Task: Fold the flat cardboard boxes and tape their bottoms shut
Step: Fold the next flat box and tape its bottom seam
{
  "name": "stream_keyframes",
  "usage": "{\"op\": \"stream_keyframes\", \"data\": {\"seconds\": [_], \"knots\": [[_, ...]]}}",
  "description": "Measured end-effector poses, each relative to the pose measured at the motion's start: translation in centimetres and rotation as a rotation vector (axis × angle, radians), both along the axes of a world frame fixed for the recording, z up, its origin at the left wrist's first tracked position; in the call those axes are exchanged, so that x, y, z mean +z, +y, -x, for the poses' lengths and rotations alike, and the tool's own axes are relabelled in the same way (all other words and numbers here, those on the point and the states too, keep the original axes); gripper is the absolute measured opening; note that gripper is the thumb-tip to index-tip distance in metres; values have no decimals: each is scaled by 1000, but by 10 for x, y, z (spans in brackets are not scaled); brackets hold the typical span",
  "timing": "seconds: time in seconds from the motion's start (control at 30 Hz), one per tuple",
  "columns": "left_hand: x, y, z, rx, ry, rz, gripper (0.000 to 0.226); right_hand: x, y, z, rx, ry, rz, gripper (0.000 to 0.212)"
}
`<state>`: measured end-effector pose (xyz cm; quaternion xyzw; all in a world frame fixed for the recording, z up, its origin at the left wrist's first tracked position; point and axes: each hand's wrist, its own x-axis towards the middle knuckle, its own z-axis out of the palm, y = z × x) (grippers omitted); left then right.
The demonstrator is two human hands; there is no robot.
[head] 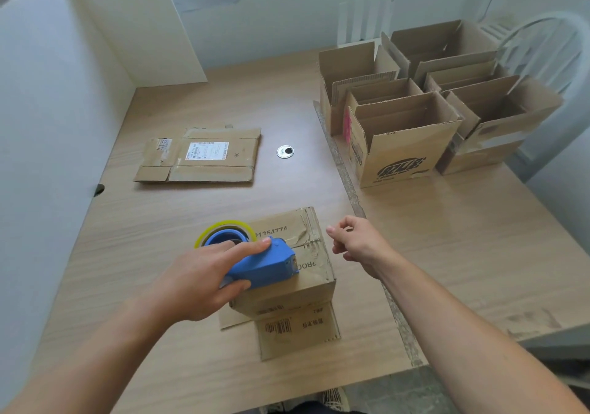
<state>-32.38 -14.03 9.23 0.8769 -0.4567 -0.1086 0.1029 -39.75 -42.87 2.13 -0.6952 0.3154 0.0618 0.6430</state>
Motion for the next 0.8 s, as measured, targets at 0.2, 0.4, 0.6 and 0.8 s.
{"op": "stream_keyframes", "data": {"seconds": [0.2,0.4,0.6,0.8], "knots": [[1,-1,-1,-4,4,0,82,-8,16,1,-130,22,-212,18],[3,-4,3,15,-10,-2,75,-9,24,10,-157,58,-30,47],[0,-5,5,20,-58,22,72,-6,40,7,-6,-153,351,27],[1,-9,4,20,-116,9,67,-15,43,2,-37,-66,231,34]]}}
